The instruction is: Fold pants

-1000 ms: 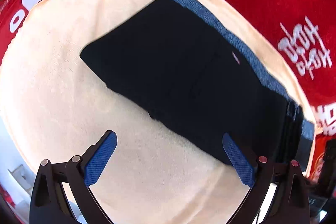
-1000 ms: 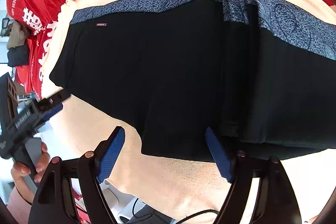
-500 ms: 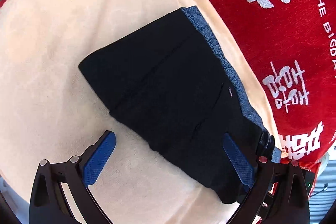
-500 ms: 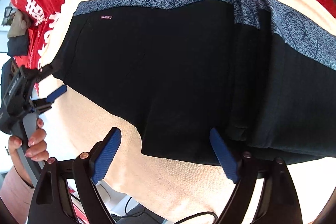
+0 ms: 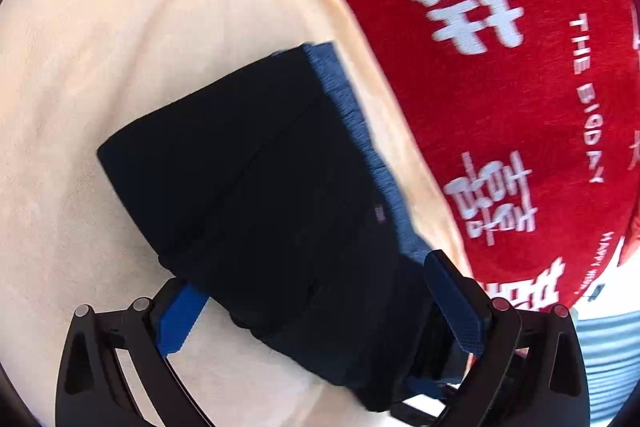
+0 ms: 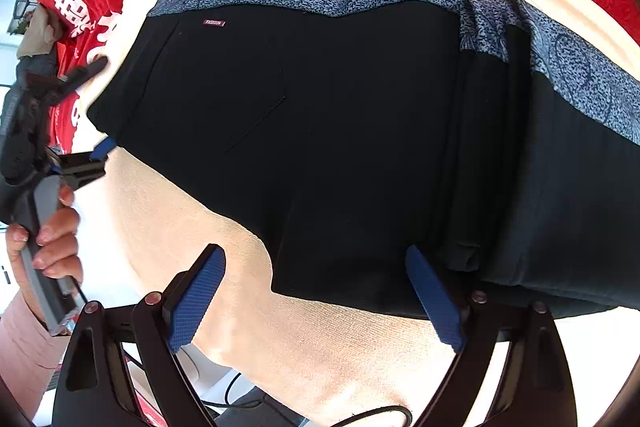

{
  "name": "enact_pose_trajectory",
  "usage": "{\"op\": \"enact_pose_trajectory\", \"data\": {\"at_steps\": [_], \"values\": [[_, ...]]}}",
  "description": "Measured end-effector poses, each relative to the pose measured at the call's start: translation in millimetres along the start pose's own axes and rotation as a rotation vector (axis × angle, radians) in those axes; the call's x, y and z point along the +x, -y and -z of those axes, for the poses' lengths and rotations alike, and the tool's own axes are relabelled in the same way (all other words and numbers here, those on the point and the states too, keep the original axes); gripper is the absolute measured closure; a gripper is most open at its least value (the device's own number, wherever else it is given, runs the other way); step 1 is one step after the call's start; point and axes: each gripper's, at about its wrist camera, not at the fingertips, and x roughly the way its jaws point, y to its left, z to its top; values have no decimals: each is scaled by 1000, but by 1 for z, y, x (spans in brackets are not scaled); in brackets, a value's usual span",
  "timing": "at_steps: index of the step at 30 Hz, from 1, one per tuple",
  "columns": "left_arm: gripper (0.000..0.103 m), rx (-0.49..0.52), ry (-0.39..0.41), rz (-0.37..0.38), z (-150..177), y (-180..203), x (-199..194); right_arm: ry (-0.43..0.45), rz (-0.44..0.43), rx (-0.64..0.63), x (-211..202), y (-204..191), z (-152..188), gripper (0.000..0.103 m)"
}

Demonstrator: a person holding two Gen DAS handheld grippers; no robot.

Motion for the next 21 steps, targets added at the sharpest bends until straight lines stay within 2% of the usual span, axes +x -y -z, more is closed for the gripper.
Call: {"op": "enact_pose_trajectory", "data": {"at_steps": [1,3,5,7,9,11,12,13,14,15,16,18,21], "values": [[2,23,3,3,0,4,1,1,-3,0,0,0,0,9],[2,49,-12,-39,-2,5,10,3,-3,-2,-1,1,1,9],[2,11,-36,-65,-4,-3,24,3,-3,-1,-2,3,3,10],[2,-15,-1,-69,-7,-3,23,2,-7,2,-3,5,3,10],[3,-32,11,-119,-8,3,26,-5,-11,1,-5,6,1,10],[19,-15,41,-202,-8,9,26,-9,-13,3,-11,6,-3,9],[44,9,47,-246,-7,11,24,2,-17,8,-18,6,-7,9],[61,59,48,-317,-7,16,27,24,-30,16,-29,7,-12,9],[62,108,45,-350,-6,22,29,41,-41,24,-37,8,-16,9],[67,184,56,-388,-3,32,30,58,-54,32,-47,9,-24,10],[68,277,69,-439,3,45,31,69,-65,36,-55,9,-31,9],[70,525,115,-546,24,77,36,78,-89,30,-70,5,-52,9],[70,680,150,-590,46,99,38,62,-147,-9,-82,-14,-94,9]]}}
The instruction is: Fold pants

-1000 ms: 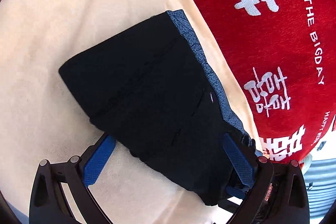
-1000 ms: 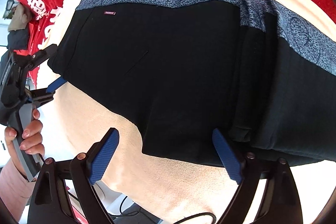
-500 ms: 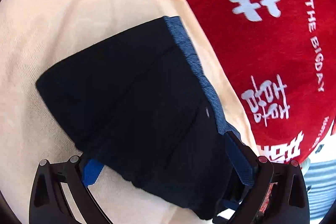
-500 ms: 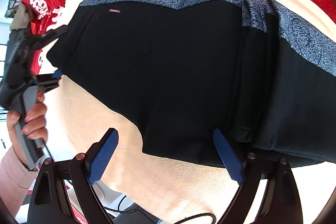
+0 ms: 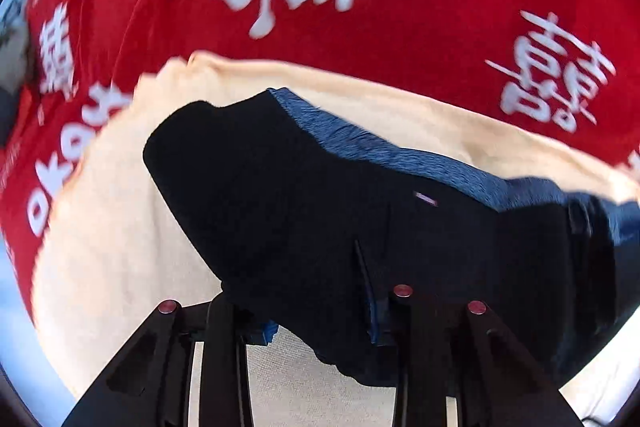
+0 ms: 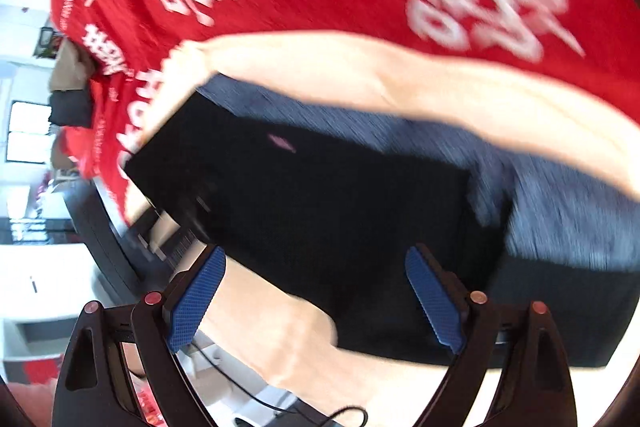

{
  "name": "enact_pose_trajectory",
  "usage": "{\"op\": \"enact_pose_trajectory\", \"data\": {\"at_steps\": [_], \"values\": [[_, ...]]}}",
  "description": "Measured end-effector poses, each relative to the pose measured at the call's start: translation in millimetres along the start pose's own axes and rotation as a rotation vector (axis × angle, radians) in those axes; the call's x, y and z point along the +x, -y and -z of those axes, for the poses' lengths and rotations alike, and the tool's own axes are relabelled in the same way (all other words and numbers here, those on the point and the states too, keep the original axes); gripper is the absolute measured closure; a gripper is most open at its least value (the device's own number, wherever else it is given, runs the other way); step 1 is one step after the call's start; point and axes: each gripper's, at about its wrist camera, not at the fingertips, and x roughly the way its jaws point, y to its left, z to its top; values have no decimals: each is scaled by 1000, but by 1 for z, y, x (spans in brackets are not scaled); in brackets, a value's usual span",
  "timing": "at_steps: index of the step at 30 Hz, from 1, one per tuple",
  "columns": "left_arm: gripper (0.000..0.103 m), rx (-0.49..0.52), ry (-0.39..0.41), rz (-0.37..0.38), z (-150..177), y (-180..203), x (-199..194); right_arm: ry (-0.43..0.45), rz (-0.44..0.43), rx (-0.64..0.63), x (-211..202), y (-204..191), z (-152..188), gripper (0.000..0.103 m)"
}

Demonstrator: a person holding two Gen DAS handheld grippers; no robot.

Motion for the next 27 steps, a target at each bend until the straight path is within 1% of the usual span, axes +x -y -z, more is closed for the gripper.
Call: {"op": "enact_pose_trajectory", "data": {"at_steps": [1,4,6,9,11,13,16,18,20,21,22,23,24,25,27], "values": [[70,23,7,-11,1,5,-2,-11,-18,-17,1,-9,-12,9],[70,71,13,-43,4,14,-3,-63,-77,-88,13,-51,-49,9],[70,107,19,-64,6,19,-4,-156,-100,-141,33,-82,-70,9],[69,144,36,-78,11,17,-9,-250,-88,-235,62,-124,-86,9],[69,156,43,-81,15,16,-12,-299,-44,-300,83,-148,-93,9],[69,167,49,-86,15,17,-13,-335,-33,-321,96,-162,-95,9],[69,173,54,-89,16,18,-14,-407,-28,-307,118,-170,-97,9],[69,169,53,-88,16,18,-14,-455,-3,-293,133,-167,-96,9],[69,174,50,-92,15,19,-14,-492,48,-272,145,-157,-92,10],[69,198,49,-110,17,22,-13,-501,58,-257,148,-150,-89,14],[69,208,47,-110,17,23,-12,-492,46,-246,147,-145,-88,32],[69,211,42,-107,17,25,-13,-484,-1,-235,145,-140,-86,47],[69,210,35,-103,17,25,-13,-482,-44,-218,142,-136,-85,71],[69,206,29,-99,17,25,-14,-465,-55,-208,135,-131,-84,79],[69,218,41,-86,16,30,-21,-434,-60,-221,124,-127,-83,82]]}}
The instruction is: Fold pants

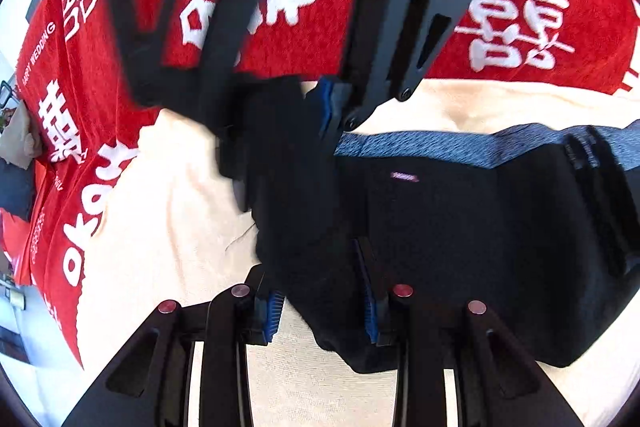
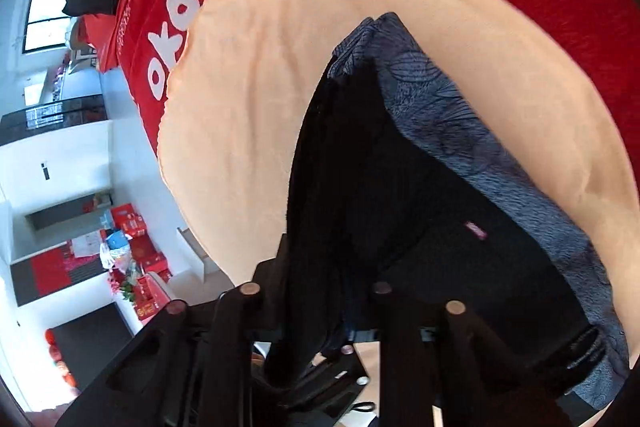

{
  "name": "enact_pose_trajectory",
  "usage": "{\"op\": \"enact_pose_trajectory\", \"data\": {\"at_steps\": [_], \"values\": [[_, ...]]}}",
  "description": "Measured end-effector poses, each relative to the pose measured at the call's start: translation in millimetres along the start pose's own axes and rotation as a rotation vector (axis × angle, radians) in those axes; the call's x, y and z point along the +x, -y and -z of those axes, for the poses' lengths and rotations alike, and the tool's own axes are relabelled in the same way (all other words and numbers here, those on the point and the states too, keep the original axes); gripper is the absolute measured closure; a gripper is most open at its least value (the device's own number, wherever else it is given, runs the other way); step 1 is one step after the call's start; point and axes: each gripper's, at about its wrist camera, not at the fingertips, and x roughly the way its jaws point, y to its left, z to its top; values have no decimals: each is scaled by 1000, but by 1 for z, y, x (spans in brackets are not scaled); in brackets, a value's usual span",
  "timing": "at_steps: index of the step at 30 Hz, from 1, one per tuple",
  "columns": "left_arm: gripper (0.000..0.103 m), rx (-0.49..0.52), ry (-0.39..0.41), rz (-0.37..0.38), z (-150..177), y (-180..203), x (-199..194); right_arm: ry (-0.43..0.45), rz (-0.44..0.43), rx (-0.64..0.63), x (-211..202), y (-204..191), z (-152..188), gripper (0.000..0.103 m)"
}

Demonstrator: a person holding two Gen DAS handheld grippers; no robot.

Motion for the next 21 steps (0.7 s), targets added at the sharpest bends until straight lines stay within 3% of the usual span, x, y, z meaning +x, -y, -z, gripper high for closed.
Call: {"op": "enact_pose_trajectory", "data": {"at_steps": [11,21], "values": [[69,60,119,97,-38,41,-71,292,-206,24,-96,43,91,82],[69,222,190,233,-67,155,-136,547,-294,142,-176,137,236,81]]}}
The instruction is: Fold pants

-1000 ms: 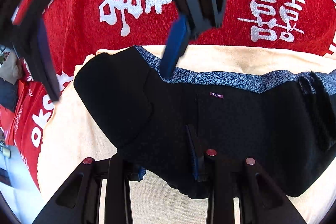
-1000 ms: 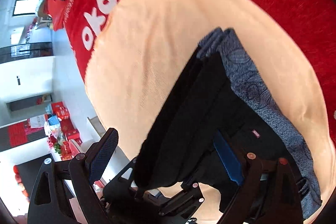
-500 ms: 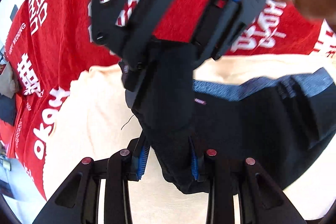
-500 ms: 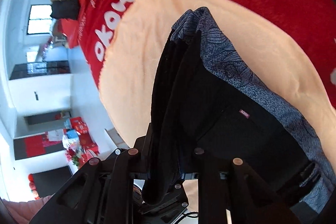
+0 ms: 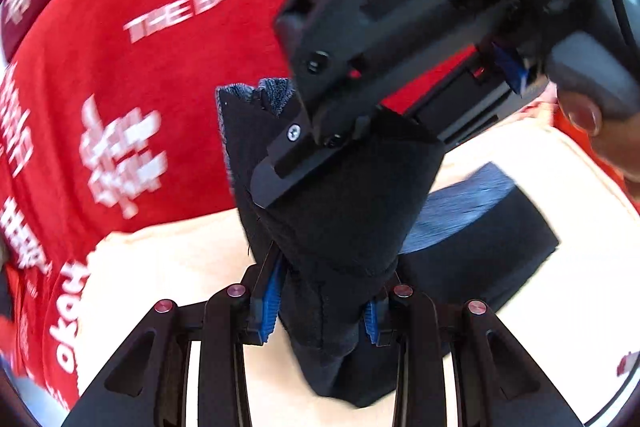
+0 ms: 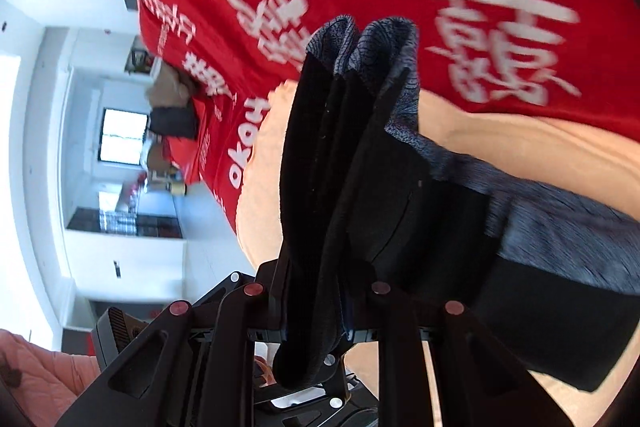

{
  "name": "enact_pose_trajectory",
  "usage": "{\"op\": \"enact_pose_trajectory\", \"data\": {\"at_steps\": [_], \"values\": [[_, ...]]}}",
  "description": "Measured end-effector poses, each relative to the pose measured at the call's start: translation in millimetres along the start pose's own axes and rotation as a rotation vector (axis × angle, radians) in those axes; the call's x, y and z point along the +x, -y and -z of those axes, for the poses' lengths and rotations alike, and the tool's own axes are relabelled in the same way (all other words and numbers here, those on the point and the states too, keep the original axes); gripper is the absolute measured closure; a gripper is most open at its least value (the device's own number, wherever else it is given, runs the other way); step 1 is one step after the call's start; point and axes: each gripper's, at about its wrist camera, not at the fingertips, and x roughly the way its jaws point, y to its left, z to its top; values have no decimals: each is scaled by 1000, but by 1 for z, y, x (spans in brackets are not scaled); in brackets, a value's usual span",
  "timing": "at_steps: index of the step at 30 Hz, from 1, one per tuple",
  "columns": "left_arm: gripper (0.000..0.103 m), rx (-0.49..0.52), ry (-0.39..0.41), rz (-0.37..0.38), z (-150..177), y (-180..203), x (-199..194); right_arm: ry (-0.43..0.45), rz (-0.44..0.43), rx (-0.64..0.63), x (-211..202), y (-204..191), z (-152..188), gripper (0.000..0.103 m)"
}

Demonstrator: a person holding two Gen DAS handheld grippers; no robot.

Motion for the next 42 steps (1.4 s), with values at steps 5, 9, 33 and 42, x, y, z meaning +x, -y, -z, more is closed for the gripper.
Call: {"op": "enact_pose_trajectory", "data": {"at_steps": [5,9,33,42], "values": [[69,101,-19,58,-17,73,12,100,-16,92,-69,70,39,79],[69,172,-51,87,-20,128,31,149,-25,177,-95,127,68,79],[31,295,-214,158,22,174,48,158,140,346,-101,227,148,68],[31,-11,-301,78,23,68,51,206,444,365,-122,188,169,60]]}}
